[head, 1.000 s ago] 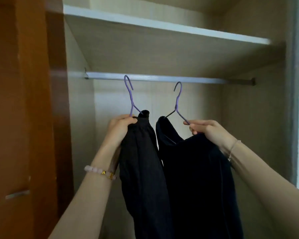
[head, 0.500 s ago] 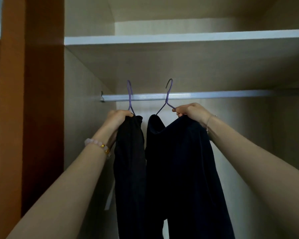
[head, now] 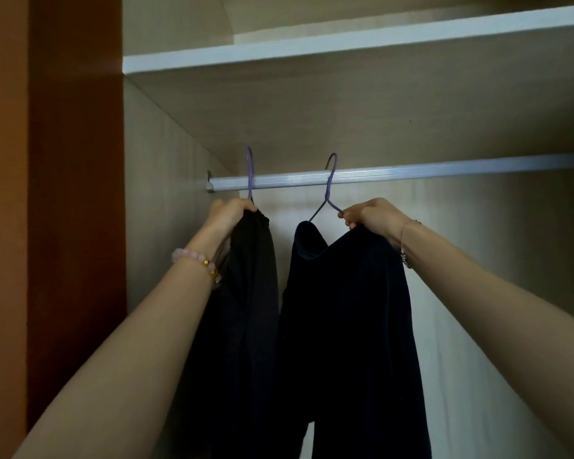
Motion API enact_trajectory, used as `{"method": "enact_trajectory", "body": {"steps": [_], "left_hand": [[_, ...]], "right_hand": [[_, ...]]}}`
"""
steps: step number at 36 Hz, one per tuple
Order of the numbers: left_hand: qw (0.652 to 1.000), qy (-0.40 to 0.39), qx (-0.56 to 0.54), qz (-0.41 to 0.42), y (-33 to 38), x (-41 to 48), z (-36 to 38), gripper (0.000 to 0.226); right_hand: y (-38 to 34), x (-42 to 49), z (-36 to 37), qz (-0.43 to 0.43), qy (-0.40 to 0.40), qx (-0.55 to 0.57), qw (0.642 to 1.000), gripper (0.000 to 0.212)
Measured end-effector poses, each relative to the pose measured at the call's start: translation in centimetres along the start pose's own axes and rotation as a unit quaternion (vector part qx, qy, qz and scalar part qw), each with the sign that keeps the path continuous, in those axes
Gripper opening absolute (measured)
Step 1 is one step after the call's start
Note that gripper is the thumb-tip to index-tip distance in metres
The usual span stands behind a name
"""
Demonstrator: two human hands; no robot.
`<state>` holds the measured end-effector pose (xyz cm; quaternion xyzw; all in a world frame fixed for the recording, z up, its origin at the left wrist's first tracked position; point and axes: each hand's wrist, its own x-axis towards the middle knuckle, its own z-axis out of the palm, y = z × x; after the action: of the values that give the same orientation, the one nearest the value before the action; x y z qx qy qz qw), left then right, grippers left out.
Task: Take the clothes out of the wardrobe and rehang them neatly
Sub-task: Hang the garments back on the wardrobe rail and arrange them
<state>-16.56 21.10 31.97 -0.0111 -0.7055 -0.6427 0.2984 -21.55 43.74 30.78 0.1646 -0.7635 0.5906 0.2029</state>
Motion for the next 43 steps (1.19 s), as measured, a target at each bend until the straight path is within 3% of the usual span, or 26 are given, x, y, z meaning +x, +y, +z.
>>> {"method": "enact_trajectory", "body": {"steps": [5,9,13,17,19,23,30,37,43], "left_hand": [[0.999,-0.026,0.019,-0.039,-2.8,-0.4,0.0,0.016],[0.999,-0.023,-0.018,-0.042,-4.2,-0.2,0.1,0.023],[0.999,-0.029,-0.017,-0.039,-3.9,-1.0,0.6,0.007],[0.998,-0.042,-0.013,-0.042,-3.5,-1.6,0.7,0.020],[0.998,-0.048,0.004,-0.038,-3.5,-1.8,0.6,0.007],[0.998,-0.055,0.026,-0.022,-4.1,-2.5,0.3,0.045],[0.999,-0.051,0.007,0.000,-4.7,-5.7,-0.4,0.065],[0.997,-0.044,0.017,0.067,-10.8,-12.6,-2.5,0.063],[0.992,-0.103,0.057,-0.045,-23.7,-21.2,-3.2,0.061]], "right_hand": [[1.8,-0.5,0.3,0.019,-0.018,-0.002,1.000,0.023],[2.0,-0.8,-0.5,0.026,-0.028,-0.002,0.999,0.021],[2.3,-1.3,-1.0,0.029,-0.043,-0.004,0.999,0.022],[2.4,-1.9,-1.5,-0.006,-0.038,-0.070,0.997,0.028],[2.4,-2.2,-1.5,-0.014,-0.031,-0.092,0.995,0.028],[2.5,-3.2,-1.4,-0.005,-0.026,-0.088,0.996,0.026],[3.1,-5.6,-1.2,-0.013,-0.033,-0.067,0.997,0.036],[7.1,-12.1,-2.0,-0.048,-0.024,0.044,0.998,0.046],[14.3,-20.5,-0.6,0.013,-0.054,0.045,0.997,0.048]]}}
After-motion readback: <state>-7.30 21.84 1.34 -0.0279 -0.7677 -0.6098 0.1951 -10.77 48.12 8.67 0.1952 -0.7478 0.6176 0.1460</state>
